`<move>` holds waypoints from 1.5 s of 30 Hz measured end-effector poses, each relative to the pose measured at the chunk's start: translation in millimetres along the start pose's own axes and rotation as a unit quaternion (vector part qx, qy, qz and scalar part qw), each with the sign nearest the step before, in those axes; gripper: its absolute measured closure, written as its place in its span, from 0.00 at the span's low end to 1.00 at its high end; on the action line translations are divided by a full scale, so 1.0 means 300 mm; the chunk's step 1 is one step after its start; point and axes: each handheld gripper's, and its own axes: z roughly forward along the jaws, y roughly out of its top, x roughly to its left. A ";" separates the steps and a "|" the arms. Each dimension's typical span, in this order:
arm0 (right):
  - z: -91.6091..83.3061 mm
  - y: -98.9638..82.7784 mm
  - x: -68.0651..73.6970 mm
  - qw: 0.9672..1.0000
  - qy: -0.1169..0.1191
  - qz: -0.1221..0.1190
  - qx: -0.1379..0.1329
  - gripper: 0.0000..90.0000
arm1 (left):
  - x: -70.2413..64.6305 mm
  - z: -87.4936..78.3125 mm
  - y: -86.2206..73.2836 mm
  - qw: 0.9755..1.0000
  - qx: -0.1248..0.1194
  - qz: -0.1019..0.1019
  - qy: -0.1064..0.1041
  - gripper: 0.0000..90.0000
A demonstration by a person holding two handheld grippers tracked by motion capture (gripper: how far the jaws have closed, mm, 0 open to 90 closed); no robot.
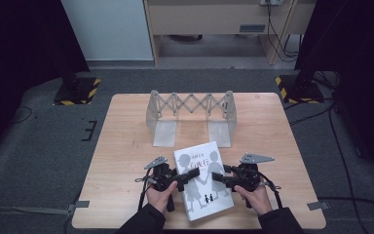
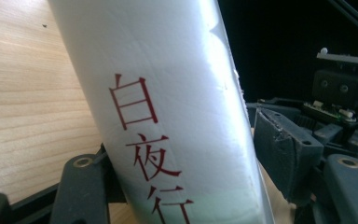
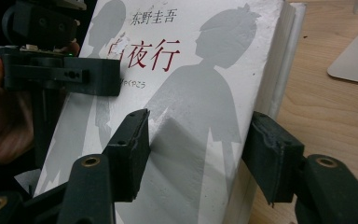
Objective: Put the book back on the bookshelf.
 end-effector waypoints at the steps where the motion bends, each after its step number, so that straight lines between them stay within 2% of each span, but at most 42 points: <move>1: 0.001 0.000 0.000 1.000 0.001 0.001 -0.001 0.48 | -0.003 0.001 0.001 1.000 -0.002 0.001 0.002 0.39; 10: 0.004 0.002 0.004 1.000 0.013 0.000 -0.002 0.48 | -0.009 0.004 0.006 1.000 -0.013 0.002 -0.004 0.42; 14: 0.009 0.000 -0.001 1.000 0.014 0.005 -0.003 0.47 | -0.001 0.002 0.008 1.000 -0.011 -0.010 -0.007 0.44; 17: 0.012 -0.001 -0.001 1.000 0.017 0.006 -0.001 0.45 | 0.001 -0.004 0.012 1.000 -0.010 -0.019 -0.017 0.46; 20: 0.008 -0.002 -0.006 1.000 0.015 0.003 0.001 0.35 | -0.006 -0.008 0.019 0.999 -0.009 -0.019 -0.024 0.49; 26: -0.024 0.003 -0.028 1.000 0.001 0.008 -0.028 0.30 | -0.024 -0.022 0.040 0.999 -0.006 -0.016 -0.032 0.52; 29: -0.047 0.010 -0.045 0.999 -0.009 0.012 -0.046 0.28 | -0.033 -0.032 0.051 0.999 -0.007 -0.016 -0.037 0.53; 32: -0.071 0.012 -0.063 0.998 -0.023 0.014 -0.052 0.26 | -0.039 -0.040 0.060 0.999 -0.009 -0.018 -0.044 0.55; 40: -0.129 0.010 -0.124 0.995 -0.087 0.015 -0.055 0.23 | -0.070 -0.056 0.083 0.999 -0.009 0.000 -0.046 0.57; 43: -0.149 0.008 -0.146 0.992 -0.117 0.012 -0.053 0.22 | -0.076 -0.058 0.089 0.999 -0.009 -0.001 -0.044 0.57; 45: -0.160 0.005 -0.160 0.988 -0.150 0.004 -0.042 0.21 | -0.080 -0.059 0.095 0.999 -0.009 0.004 -0.042 0.58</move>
